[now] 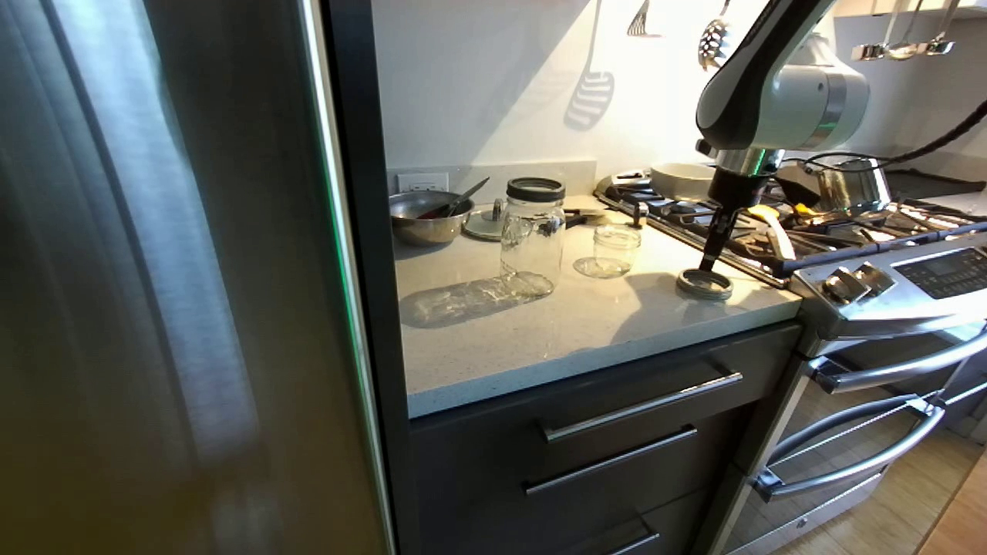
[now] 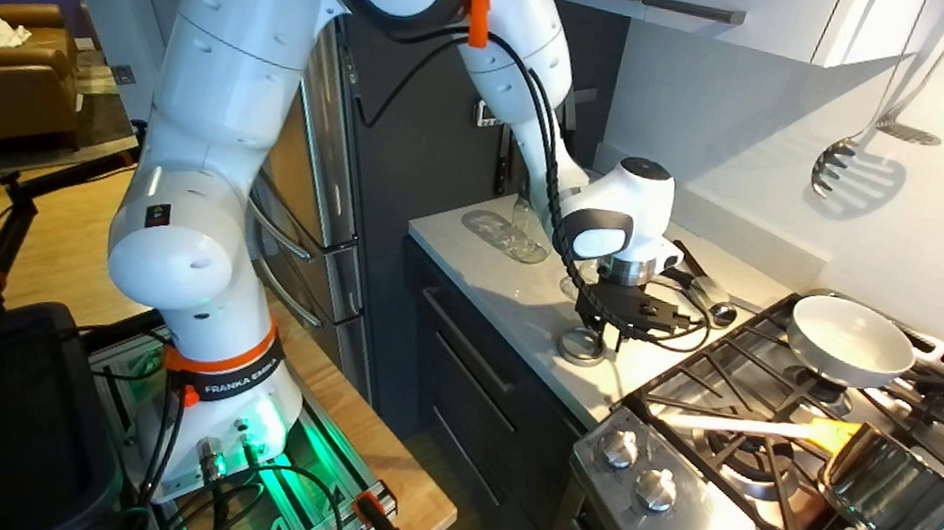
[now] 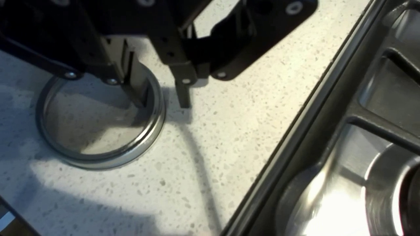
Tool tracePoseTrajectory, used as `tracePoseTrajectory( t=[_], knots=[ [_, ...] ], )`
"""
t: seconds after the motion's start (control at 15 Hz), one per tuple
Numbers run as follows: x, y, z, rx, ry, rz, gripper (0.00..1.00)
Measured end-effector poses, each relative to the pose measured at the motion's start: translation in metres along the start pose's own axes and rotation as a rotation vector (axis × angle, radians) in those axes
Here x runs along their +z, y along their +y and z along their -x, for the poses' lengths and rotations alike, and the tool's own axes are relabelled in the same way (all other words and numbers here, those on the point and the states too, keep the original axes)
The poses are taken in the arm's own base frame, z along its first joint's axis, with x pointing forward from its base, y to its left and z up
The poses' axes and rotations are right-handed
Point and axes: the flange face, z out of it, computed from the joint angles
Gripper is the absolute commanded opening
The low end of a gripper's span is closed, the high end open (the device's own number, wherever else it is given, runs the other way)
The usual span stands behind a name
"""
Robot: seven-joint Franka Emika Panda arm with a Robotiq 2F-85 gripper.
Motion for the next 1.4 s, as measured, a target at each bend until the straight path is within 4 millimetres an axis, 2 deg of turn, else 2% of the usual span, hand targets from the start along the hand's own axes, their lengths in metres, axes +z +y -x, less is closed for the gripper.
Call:
tracePoseTrajectory(
  t=[0.13,0.27,0.47,0.53,0.87,1.0,1.07,1.4],
  knots=[
    [0.002,-0.001,0.001,0.001,-0.003,-0.003,0.77],
    [0.003,-0.001,0.001,0.002,-0.004,-0.005,0.73],
    [0.006,-0.003,0.002,0.000,-0.009,-0.008,0.50],
    [0.007,-0.003,0.002,-0.001,-0.011,-0.010,0.34],
    [0.015,-0.005,0.004,-0.001,-0.022,-0.019,0.06],
    [0.016,-0.006,0.004,-0.002,-0.024,-0.020,0.00],
    [0.016,-0.006,0.003,0.000,-0.024,-0.019,0.02],
    [0.014,-0.004,0.002,0.004,-0.022,-0.014,0.02]
  ],
)
